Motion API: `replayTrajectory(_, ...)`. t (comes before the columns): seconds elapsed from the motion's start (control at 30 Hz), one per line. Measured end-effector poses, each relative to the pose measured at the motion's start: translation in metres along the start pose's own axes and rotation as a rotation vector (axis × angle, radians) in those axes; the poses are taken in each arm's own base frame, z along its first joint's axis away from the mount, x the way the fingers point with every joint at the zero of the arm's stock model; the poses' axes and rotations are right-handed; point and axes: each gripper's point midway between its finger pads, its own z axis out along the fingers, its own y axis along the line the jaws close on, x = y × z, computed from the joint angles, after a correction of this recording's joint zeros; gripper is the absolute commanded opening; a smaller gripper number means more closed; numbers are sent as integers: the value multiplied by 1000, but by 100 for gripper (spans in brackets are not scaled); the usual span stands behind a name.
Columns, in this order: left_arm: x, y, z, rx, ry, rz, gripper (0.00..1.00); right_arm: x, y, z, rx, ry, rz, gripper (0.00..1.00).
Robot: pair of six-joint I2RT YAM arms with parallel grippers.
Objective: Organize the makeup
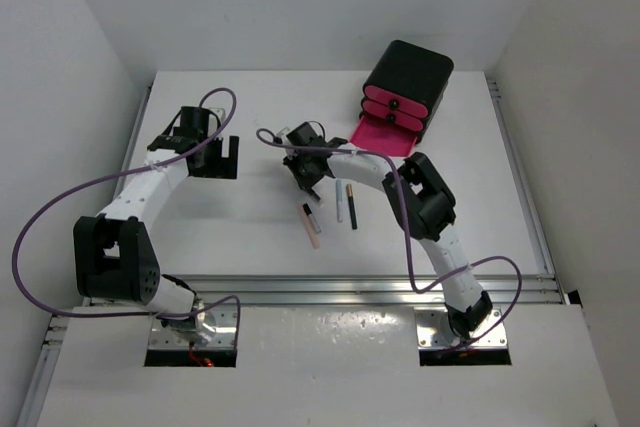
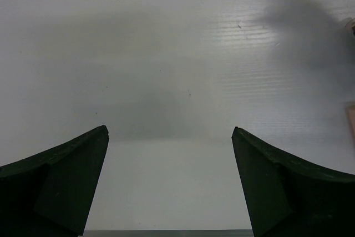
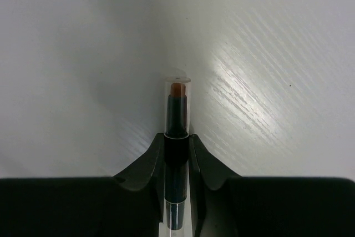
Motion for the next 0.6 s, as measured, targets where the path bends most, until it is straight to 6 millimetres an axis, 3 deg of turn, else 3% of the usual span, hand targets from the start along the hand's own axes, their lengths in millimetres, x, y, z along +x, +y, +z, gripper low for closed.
replayTrajectory(0.23, 0, 0, 0, 0, 0, 0, 100, -26, -11, -1, 54, -56, 2, 0)
replayTrajectory(0.33, 0, 0, 0, 0, 0, 0, 100, -49, -27, -17, 110, -122, 9, 0)
replayTrajectory(0.47, 0, 0, 0, 0, 0, 0, 100, -68, -88, -72, 265, -212, 12, 2)
replayTrajectory(0.6, 0, 0, 0, 0, 0, 0, 100, -61, -185, -132, 461, -265, 27, 21)
